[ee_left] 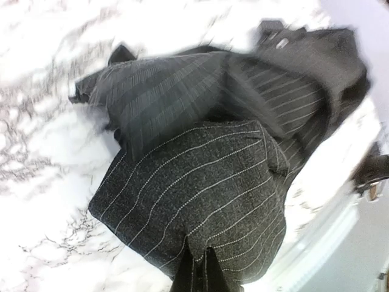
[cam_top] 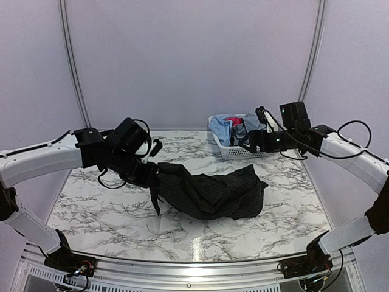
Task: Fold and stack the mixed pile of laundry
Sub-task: Pick up the crumpled shirt from the center of the board.
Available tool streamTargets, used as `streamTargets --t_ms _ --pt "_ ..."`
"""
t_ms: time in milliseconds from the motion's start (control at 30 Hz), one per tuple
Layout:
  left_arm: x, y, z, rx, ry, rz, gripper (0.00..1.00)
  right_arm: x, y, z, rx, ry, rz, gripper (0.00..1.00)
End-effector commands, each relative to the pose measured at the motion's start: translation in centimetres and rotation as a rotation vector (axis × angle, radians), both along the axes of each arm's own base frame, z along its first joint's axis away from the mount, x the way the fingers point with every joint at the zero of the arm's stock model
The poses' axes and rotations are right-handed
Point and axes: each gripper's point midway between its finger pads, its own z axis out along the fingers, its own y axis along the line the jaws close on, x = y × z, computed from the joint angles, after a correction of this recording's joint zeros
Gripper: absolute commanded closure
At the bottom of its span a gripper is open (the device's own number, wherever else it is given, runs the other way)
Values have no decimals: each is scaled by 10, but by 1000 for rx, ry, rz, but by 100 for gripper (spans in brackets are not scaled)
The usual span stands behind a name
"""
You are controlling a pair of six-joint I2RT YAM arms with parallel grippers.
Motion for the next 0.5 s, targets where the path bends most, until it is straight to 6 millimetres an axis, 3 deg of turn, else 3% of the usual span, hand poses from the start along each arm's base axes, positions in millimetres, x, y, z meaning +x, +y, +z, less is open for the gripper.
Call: streamTargets --t_ms 0,167,467 --pt "4 7 60 -94 -15 9 100 -17 11 48 44 -152 132 8" --pt "25 0 141 -286 -87 22 100 -44 26 73 69 -247 223 7" --pt "47 -11 239 -518 -138 69 100 -94 82 100 44 -390 391 3"
